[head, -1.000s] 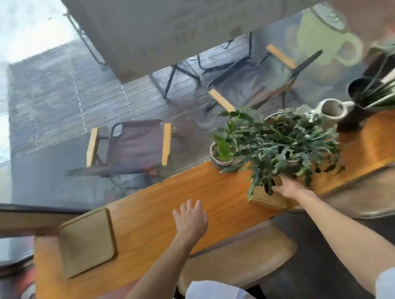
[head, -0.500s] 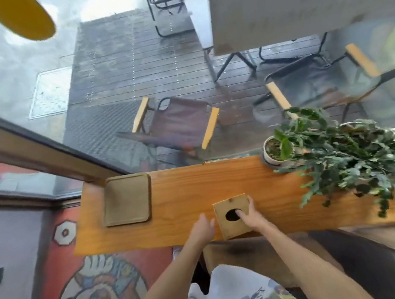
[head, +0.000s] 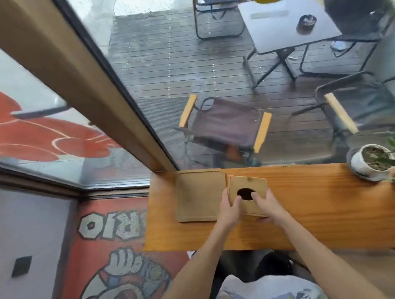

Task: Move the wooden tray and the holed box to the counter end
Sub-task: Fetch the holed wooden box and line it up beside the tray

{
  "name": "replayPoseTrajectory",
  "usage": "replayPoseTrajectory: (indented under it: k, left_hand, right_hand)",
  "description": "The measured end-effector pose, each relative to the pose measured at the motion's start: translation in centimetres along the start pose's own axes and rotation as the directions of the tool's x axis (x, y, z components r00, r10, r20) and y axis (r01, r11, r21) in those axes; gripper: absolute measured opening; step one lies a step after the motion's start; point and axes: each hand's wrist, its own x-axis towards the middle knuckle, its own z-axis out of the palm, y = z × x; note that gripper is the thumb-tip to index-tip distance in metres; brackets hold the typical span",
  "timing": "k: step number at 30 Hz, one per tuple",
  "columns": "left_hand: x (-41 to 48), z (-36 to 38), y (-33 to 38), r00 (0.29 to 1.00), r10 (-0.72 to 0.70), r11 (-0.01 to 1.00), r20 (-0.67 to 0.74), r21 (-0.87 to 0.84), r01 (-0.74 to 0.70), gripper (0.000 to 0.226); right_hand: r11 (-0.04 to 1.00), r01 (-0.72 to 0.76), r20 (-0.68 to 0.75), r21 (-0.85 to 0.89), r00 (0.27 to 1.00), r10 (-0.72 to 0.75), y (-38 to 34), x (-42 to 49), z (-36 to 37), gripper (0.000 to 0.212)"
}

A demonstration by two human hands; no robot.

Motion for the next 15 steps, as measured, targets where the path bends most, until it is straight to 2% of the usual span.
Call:
replayPoseTrajectory:
  k: [3, 6, 8, 11, 15]
  left_hand:
    - [0.8, -9.8, -0.6, 0.996, 0.019, 1.000, -0.082, -0.001, -0.019, 0.066]
    - [0.6, -19.6, -2.5, 0.987, 0.001, 0.999, -0.161, 0.050, 0.007, 0.062]
    - [0.6, -24.7, -3.8, 0.980, 0.001, 0.998, -0.197, 0.061, 0.011, 0.056]
    - [0.9, -29.5, -5.7, 0.976, -0.025, 0.999, -0.216, 0.021, 0.031, 0.041]
    - [3.8, -32.4, -7.4, 0.978, 0.005, 1.000, -0.208, 0.023, -0.001, 0.038]
  right_hand:
    - [0.999, 0.036, 0.063, -0.007, 0.997, -0.036, -5.1, 0.6, 8.7, 0.069]
    - [0.998, 0.036, 0.140, -0.060, 0.990, -0.027, -9.2, -0.1, 17.9, 0.082]
    - [0.997, 0.056, 0.194, -0.061, 0.980, -0.043, -11.0, -0.6, 23.0, 0.079]
    - [0.997, 0.030, 0.258, -0.071, 0.966, -0.011, -12.3, -0.5, 28.3, 0.070]
    - [0.999, -0.015, 0.271, -0.042, 0.962, 0.026, -13.0, 2.1, 31.6, 0.066]
